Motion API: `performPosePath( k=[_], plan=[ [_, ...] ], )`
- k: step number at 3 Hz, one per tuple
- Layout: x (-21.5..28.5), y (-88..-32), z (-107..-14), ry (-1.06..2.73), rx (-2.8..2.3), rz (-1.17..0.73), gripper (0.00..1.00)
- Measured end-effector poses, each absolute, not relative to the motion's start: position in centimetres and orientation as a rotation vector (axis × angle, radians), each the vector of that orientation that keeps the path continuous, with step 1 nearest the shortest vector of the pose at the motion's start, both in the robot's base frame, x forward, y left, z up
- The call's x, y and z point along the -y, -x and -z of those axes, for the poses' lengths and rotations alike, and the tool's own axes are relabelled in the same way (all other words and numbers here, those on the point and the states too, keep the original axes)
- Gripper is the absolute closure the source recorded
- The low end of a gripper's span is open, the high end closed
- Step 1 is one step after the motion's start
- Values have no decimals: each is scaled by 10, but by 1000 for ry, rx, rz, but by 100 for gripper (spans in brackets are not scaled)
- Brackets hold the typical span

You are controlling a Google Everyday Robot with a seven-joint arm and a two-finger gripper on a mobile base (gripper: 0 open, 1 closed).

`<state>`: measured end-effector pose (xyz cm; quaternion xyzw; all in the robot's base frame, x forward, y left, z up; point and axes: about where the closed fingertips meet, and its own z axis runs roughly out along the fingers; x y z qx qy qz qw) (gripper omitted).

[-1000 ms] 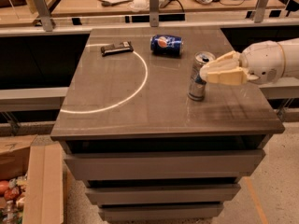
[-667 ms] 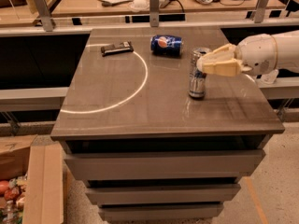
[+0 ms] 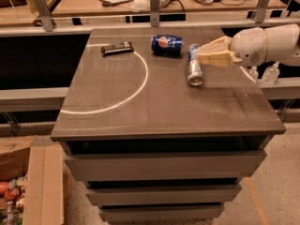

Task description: Knock redbull can over

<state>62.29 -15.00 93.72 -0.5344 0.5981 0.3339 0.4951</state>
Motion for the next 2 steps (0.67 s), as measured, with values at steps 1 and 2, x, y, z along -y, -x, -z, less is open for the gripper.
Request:
performPosePath(
  k=[1, 2],
  plan=[
    [154, -634, -933, 1274, -1462, -793, 100],
    [177, -634, -927, 1209, -1522, -748, 100]
  ],
)
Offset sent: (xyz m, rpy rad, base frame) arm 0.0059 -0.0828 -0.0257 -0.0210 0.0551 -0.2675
